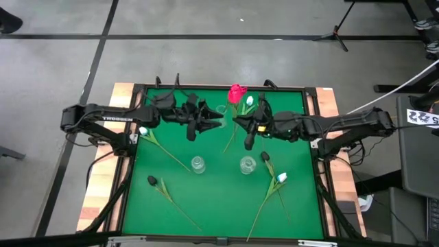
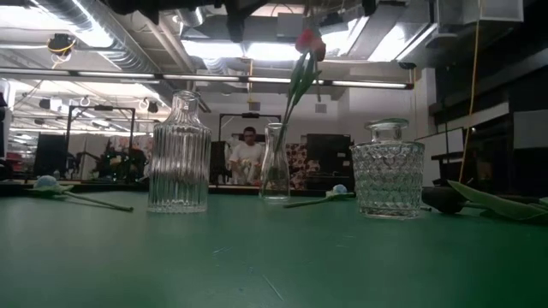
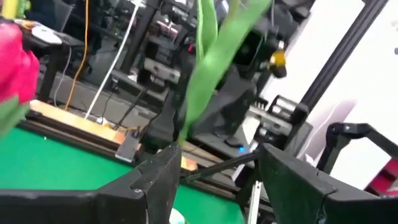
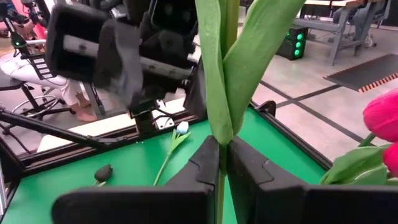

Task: Sort flowers into vase by color
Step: Put the red tulip into the top transparent vase

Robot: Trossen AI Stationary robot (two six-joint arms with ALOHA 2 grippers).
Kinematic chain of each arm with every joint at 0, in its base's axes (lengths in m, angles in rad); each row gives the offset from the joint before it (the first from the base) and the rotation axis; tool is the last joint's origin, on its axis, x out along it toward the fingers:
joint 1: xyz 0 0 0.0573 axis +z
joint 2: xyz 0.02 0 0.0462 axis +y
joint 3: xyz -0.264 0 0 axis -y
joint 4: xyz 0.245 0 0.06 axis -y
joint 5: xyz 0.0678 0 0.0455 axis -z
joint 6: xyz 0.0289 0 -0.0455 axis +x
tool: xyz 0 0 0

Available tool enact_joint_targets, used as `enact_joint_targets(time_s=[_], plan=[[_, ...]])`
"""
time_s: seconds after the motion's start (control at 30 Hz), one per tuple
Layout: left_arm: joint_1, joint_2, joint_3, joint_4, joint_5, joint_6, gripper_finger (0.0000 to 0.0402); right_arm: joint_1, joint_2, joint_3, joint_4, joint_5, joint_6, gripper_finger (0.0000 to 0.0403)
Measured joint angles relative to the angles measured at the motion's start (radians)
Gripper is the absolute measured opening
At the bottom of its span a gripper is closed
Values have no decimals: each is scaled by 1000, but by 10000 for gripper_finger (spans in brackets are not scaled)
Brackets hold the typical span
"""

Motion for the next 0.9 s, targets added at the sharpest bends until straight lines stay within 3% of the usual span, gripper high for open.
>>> enact_joint_targets(time_s=[0.27,0.9], plan=[[-28,36,7,48,-1,23,212,0,0,0,96,-6,-36,21],[-39,112,56,38,-37,48,212,0,4,0,123,-42,-50,21]])
